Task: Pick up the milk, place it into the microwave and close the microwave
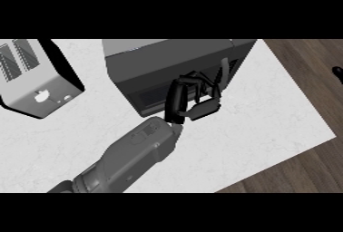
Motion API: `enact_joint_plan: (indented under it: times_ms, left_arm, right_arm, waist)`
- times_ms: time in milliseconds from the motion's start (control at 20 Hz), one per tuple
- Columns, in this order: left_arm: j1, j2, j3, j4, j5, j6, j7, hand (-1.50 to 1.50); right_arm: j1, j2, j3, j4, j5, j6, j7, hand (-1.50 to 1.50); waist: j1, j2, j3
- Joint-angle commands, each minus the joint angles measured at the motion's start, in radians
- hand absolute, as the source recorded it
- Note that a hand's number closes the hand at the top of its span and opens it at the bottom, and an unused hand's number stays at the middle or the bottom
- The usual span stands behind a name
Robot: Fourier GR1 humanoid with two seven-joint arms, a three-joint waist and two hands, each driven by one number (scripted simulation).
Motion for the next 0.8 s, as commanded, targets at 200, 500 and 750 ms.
enact_joint_plan:
  times_ms: [200, 500, 750]
  left_arm:
    - [-0.075, 0.001, 0.041, 0.098, 0.039, -0.023, -0.003, 1.50]
    - [-0.090, 0.001, 0.024, 0.109, 0.060, -0.025, -0.014, 1.50]
    - [-0.084, 0.001, 0.019, 0.113, 0.084, -0.022, -0.030, 1.50]
  right_arm:
    - [-0.014, -0.027, -0.008, 0.006, -0.048, 0.016, 0.021, -1.50]
    - [-0.027, -0.039, 0.018, -0.013, -0.094, 0.046, 0.044, -1.50]
    - [-0.021, -0.059, 0.029, -0.008, -0.123, 0.071, 0.063, -1.50]
  waist:
    - [-0.001, 0.017, 0.000]
    - [0.004, 0.013, 0.000]
    - [-0.002, 0.018, 0.000]
